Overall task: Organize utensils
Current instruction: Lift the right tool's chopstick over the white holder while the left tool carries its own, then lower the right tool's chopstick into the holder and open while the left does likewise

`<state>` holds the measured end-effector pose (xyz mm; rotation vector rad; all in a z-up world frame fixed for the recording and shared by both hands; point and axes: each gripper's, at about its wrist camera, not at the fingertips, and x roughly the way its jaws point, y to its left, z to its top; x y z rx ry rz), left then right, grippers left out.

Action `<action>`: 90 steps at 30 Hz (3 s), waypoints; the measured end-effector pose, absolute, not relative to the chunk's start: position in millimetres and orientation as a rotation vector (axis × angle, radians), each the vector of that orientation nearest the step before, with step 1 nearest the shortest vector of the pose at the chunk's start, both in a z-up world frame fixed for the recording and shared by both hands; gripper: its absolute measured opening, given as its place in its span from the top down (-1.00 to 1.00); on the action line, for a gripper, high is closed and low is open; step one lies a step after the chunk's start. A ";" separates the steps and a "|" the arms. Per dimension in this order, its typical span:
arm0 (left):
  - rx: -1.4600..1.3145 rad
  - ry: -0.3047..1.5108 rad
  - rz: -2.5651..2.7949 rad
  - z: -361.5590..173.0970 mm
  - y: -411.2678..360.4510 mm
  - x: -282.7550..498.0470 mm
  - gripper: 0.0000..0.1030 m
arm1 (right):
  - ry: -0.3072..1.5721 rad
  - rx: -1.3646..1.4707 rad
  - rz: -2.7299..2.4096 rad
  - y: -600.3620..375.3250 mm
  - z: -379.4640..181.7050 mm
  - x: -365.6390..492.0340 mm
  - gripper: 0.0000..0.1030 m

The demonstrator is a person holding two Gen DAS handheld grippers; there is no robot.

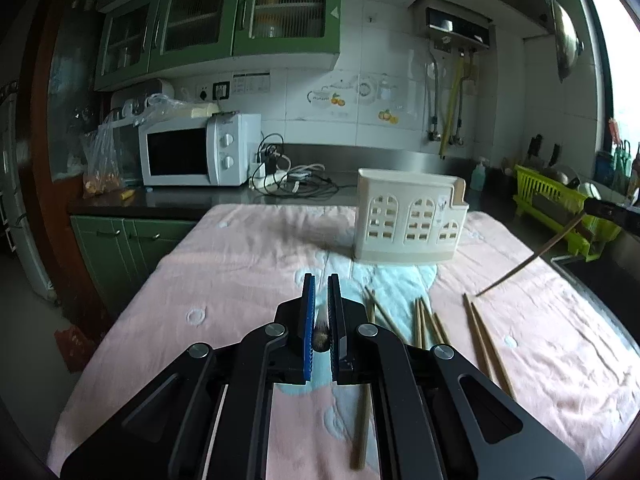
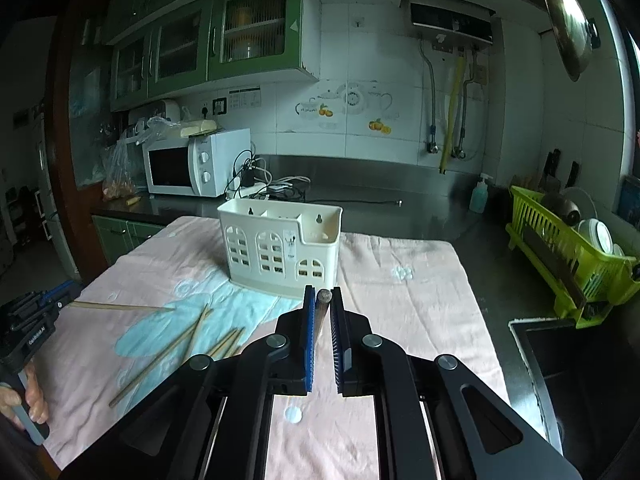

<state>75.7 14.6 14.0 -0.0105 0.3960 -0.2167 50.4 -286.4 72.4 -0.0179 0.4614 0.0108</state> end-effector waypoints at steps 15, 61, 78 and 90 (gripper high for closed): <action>0.005 0.408 -0.294 74.9 1.5 110.0 0.91 | 0.486 -0.039 0.106 -287.7 111.3 87.3 0.86; -0.001 0.356 -0.363 168.6 -129.4 336.1 0.90 | 0.584 -0.069 0.153 -304.1 156.5 249.8 0.86; 0.029 0.418 -0.352 173.9 -89.1 258.9 -0.06 | 0.495 -0.094 0.095 -303.6 174.5 177.5 0.04; 0.032 0.526 -0.270 96.4 -25.2 132.2 -0.38 | 0.626 -0.130 0.128 -252.2 72.0 53.6 -0.13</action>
